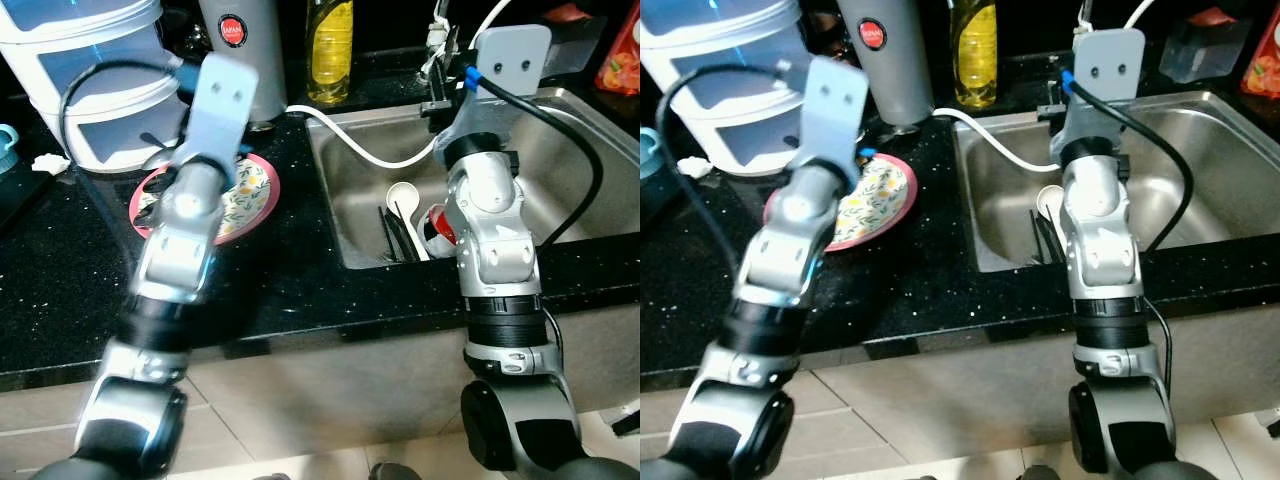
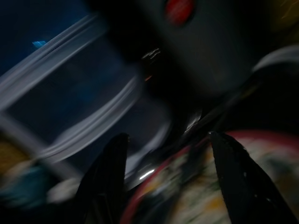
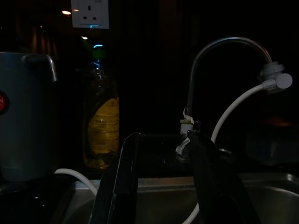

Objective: Kitchen organization

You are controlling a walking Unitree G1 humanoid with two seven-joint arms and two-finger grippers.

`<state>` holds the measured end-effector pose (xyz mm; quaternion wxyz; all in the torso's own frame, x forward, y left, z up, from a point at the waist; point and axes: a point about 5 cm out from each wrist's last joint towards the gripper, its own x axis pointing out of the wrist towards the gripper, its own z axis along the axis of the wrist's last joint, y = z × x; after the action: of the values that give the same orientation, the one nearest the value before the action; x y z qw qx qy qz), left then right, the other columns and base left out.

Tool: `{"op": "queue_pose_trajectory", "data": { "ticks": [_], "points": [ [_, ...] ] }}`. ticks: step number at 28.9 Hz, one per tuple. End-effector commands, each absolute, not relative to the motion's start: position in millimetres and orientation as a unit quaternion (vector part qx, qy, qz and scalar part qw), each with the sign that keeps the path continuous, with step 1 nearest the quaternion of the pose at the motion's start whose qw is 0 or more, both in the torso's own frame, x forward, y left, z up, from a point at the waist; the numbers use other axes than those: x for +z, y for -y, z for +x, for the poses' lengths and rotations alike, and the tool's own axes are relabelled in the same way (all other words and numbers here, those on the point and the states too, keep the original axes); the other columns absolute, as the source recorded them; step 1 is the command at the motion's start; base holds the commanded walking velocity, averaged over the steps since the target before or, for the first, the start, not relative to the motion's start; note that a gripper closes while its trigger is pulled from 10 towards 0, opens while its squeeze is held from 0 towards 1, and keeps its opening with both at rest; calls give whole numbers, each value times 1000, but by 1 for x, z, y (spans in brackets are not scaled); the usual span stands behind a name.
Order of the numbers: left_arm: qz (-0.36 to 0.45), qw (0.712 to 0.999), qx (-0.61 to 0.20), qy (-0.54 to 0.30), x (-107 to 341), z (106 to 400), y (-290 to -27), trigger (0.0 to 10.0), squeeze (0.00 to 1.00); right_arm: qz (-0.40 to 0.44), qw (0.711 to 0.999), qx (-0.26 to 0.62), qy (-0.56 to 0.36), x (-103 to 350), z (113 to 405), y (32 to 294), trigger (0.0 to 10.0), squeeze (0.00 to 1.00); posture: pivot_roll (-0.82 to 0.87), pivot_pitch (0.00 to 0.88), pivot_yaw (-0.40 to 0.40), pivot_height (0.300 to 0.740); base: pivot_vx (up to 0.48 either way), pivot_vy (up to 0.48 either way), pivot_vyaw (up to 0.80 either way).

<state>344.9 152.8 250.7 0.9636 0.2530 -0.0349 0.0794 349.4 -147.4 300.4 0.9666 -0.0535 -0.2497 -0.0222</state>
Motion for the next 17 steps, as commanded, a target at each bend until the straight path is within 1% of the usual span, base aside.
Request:
{"op": "queue_pose_trajectory", "data": {
  "ticks": [1,2,3,5,6,7,10,11,13,14,15,16,17],
  "points": [
    [278,955,103,27,251,342,-160,10000,0,-50,969,-16,241,295,351,145,10000,0,34,1,65,740,0,0,0],
    [296,947,122,0,241,337,-170,10000,0,-48,970,-12,236,292,351,144,10000,0,41,0,58,740,0,0,0],
    [296,947,122,0,241,337,-170,10000,0,-48,970,-12,236,292,351,144,10000,0,41,0,58,740,0,0,0],
    [312,939,139,-45,223,324,-188,10000,0,-47,972,0,231,290,353,141,10000,0,41,0,58,740,0,0,0],
    [312,939,139,-45,223,324,-188,10000,0,-47,972,0,231,290,353,141,10000,0,41,0,58,740,0,0,0],
    [311,937,147,-63,217,316,-195,10000,0,-46,972,8,230,289,355,138,10000,0,80,0,31,740,0,0,0],
    [311,935,153,-79,212,308,-199,10000,0,-44,972,15,229,289,356,135,10000,0,91,0,27,740,0,0,0],
    [305,934,157,-99,205,301,-202,10000,0,-42,973,22,227,288,357,132,10000,0,100,0,21,740,0,0,0],
    [305,934,157,-99,205,301,-202,10000,0,-42,973,22,227,288,357,132,10000,0,100,0,21,740,0,0,0],
    [301,933,158,-121,197,294,-204,10000,0,-41,973,28,225,287,358,129,10000,0,103,3,17,740,0,0,0],
    [301,933,158,-121,197,294,-204,10000,0,-41,973,28,225,287,358,129,10000,0,103,3,17,740,0,0,0],
    [310,927,151,-145,187,286,-209,10000,0,-42,973,36,224,286,358,125,10000,0,102,6,13,740,0,0,0],
    [310,927,151,-145,187,286,-209,10000,0,-42,973,36,224,286,358,125,10000,0,102,6,13,740,0,0,0]
  ]
}}
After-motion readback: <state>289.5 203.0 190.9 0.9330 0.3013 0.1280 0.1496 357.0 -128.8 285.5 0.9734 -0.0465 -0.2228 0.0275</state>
